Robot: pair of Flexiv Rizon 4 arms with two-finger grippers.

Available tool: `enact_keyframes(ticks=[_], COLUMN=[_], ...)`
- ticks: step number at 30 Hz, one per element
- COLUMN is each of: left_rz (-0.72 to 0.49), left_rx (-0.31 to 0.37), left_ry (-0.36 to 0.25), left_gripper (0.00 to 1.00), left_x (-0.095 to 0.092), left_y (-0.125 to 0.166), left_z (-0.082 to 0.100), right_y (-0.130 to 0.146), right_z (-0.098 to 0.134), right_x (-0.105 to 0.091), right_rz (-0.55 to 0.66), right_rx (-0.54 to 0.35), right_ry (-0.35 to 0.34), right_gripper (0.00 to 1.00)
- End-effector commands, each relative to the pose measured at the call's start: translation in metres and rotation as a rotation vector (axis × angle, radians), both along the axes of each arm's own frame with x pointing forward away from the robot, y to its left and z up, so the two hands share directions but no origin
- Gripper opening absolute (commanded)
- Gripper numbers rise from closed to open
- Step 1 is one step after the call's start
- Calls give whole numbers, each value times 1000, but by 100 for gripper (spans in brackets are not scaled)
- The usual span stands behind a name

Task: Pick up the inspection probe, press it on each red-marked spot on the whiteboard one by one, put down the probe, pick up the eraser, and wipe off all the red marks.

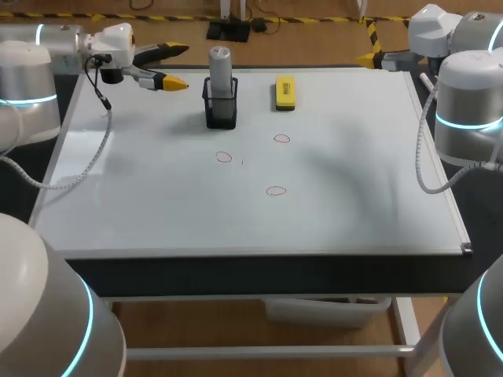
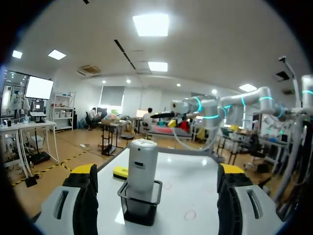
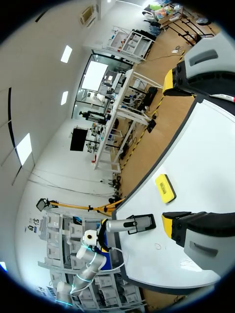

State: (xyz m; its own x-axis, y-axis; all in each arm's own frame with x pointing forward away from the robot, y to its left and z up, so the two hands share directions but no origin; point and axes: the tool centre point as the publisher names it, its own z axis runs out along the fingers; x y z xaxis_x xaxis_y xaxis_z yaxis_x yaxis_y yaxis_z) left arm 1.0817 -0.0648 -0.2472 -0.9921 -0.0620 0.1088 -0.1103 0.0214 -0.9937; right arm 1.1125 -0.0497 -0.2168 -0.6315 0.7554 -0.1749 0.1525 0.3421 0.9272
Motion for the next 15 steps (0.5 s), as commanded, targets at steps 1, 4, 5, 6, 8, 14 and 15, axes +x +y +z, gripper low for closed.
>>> enact_keyframes(ticks=[1,4,5,6,8,14,15], left_rz=[-65,-73,-76,-77,-81,-90,-91], left_rx=[-25,-29,-31,-32,-34,-40,-41], left_ry=[-1,-5,-6,-7,-7,-11,-11], left_gripper=[100,100,100,100,100,100,100], left_x=[14,19,21,22,26,34,35], left_y=[-11,-20,-23,-26,-31,-44,-46], left_z=[-10,-13,-14,-15,-17,-19,-20], right_y=[0,0,0,0,0,0,0], right_z=[0,0,0,0,0,0,0], right_x=[1,1,1,1,1,1,1], right_rz=[0,0,0,0,0,0,0], right_rx=[-1,-1,-1,-1,-1,-1,-1], right_ry=[1,1,1,1,1,1,1], right_gripper=[100,100,100,100,100,100,100])
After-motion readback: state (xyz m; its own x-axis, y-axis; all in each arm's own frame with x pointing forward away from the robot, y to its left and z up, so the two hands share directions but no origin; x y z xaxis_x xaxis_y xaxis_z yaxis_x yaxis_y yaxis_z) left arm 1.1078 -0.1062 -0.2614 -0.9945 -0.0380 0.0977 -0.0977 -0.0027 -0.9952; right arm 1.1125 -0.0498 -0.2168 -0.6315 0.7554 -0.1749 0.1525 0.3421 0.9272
